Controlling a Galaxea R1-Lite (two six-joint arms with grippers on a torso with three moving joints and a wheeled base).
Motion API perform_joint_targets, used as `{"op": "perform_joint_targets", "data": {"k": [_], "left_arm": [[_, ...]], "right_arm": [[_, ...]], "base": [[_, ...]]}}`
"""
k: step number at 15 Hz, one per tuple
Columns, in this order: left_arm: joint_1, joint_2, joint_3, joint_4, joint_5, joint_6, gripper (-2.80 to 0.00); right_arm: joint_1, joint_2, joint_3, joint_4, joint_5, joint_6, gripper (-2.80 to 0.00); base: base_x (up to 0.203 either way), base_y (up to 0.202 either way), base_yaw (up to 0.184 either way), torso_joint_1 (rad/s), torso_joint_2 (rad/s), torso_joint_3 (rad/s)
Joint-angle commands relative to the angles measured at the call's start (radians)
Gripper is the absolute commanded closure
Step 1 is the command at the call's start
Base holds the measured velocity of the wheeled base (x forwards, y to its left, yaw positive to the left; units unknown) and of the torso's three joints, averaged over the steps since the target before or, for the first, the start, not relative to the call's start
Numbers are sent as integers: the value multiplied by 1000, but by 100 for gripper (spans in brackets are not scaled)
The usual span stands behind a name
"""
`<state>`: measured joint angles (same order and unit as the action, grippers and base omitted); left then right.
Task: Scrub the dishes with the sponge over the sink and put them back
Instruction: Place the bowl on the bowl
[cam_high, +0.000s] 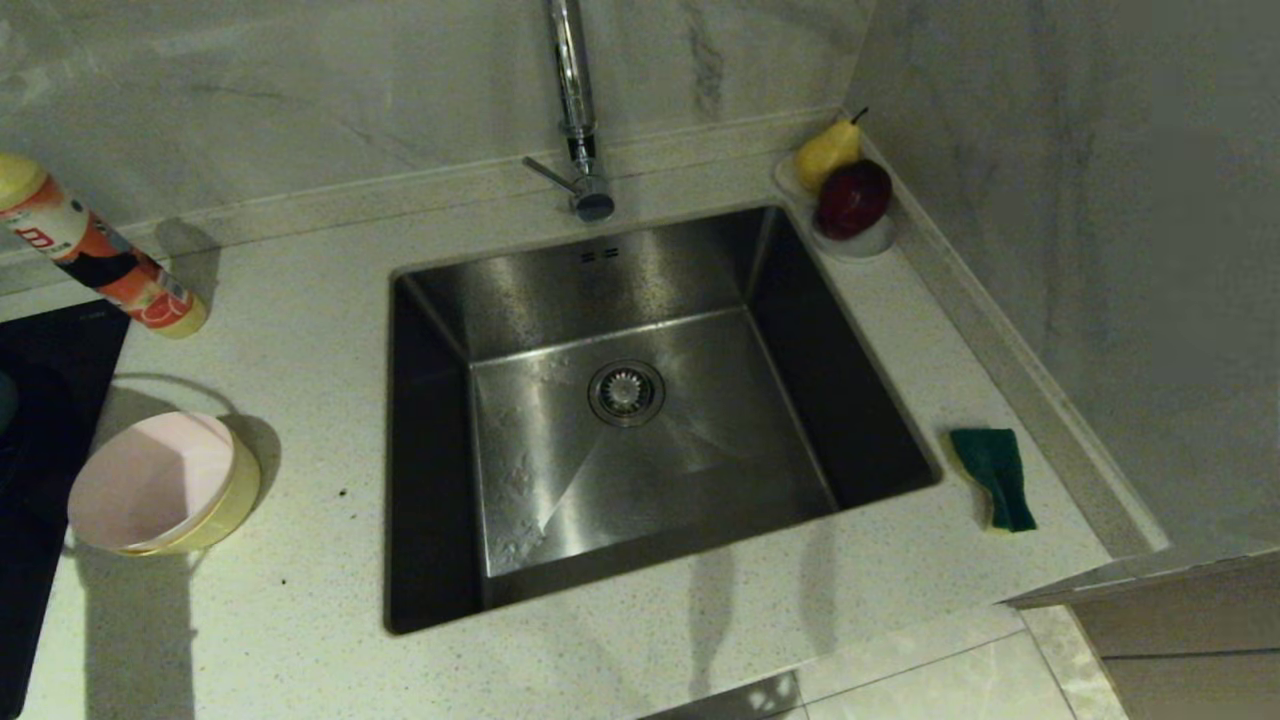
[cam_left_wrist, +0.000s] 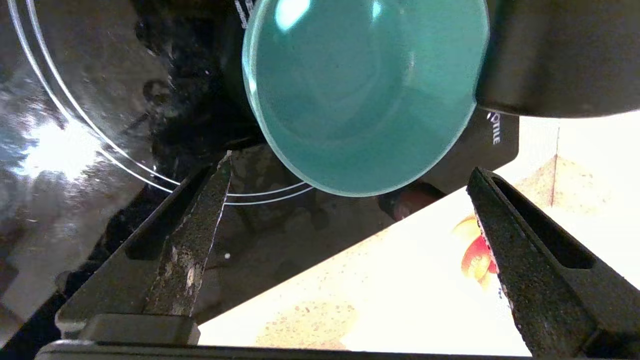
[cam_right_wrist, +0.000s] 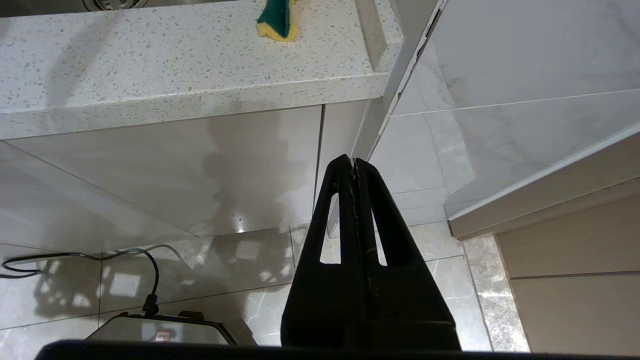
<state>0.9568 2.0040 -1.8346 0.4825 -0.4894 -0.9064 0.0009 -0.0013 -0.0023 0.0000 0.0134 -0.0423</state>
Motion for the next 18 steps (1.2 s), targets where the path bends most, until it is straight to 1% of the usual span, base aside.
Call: {"op": "perform_joint_targets", "data": {"k": [1, 5, 9, 13, 18], "left_arm": [[0, 22, -12, 10, -7, -7, -280], [0, 18, -12, 32, 4, -8, -280], [0, 42, -17, 70, 109, -7, -280], [0, 69, -36, 81, 158, -6, -280], [0, 105, -40, 101, 178, -7, -280]], "right_arm": [[-1, 0, -1, 0, 0, -1, 0], [1, 0, 0, 0, 0, -1, 0], [-1, 0, -1, 0, 0, -1, 0], [1, 0, 1, 0, 0, -1, 0], [0, 0, -1, 0, 0, -1, 0]], "base": [[0, 0, 0, 0, 0, 0], [0, 0, 0, 0, 0, 0], [0, 0, 0, 0, 0, 0], [0, 0, 0, 0, 0, 0], [0, 0, 0, 0, 0, 0]]}}
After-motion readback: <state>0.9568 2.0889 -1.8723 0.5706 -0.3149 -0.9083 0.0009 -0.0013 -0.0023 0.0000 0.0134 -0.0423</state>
